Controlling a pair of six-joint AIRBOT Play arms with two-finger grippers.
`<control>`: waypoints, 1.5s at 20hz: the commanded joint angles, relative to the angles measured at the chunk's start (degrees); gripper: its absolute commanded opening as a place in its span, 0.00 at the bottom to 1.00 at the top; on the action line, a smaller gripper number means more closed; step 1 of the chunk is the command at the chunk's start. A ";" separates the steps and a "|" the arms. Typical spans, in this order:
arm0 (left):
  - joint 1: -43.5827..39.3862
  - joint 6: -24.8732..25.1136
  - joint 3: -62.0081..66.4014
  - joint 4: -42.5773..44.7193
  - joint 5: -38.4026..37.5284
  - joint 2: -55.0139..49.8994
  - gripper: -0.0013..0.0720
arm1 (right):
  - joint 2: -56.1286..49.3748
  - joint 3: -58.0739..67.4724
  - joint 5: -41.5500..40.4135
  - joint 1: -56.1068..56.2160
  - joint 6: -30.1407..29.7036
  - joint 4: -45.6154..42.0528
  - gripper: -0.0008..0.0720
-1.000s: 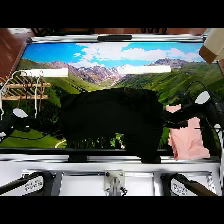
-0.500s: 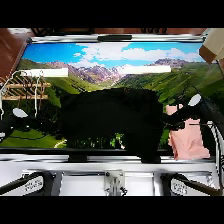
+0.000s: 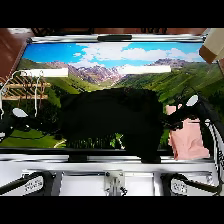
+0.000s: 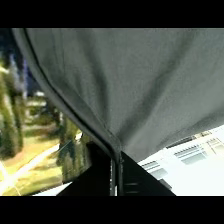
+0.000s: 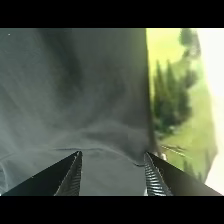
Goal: Fold the shirts.
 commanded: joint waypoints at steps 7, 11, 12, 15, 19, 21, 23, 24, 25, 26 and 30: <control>0.02 0.02 5.62 0.17 -1.60 0.04 0.06 | -1.62 1.44 -2.40 9.68 -0.44 3.08 0.10; 0.00 2.25 23.26 0.17 -9.90 2.89 0.05 | 7.10 13.44 -2.75 9.81 -5.25 3.06 0.10; 0.02 1.36 29.94 0.20 -9.31 5.49 0.05 | 10.97 18.53 -3.56 9.84 -7.85 2.56 0.10; 0.13 -2.32 51.19 0.20 -2.16 14.60 0.05 | 23.06 34.71 -9.35 9.84 -13.03 2.12 0.10; 0.13 -4.59 71.23 2.27 7.61 26.77 0.05 | 38.05 47.63 -20.90 9.84 -11.34 2.34 0.10; 0.11 -10.64 73.35 6.84 7.10 31.85 0.05 | 43.47 48.48 -18.16 9.84 -6.21 2.19 0.10; 0.11 -13.88 73.24 9.25 1.77 34.53 0.05 | 45.42 48.48 -7.10 9.84 -0.52 1.92 0.10; 0.11 -14.01 73.22 9.16 -0.98 34.56 0.05 | 45.20 48.30 0.02 9.84 0.04 1.68 0.10; 0.11 -14.01 72.67 8.55 -1.42 33.97 0.05 | 44.48 47.87 5.44 9.84 0.09 0.81 0.10; 0.11 -13.99 71.71 7.02 -0.13 32.89 0.05 | 43.47 47.19 9.07 9.84 0.33 -0.61 0.10; -0.98 -10.51 68.83 -15.26 6.32 24.57 0.05 | 37.57 45.68 10.32 9.84 2.82 -3.04 0.10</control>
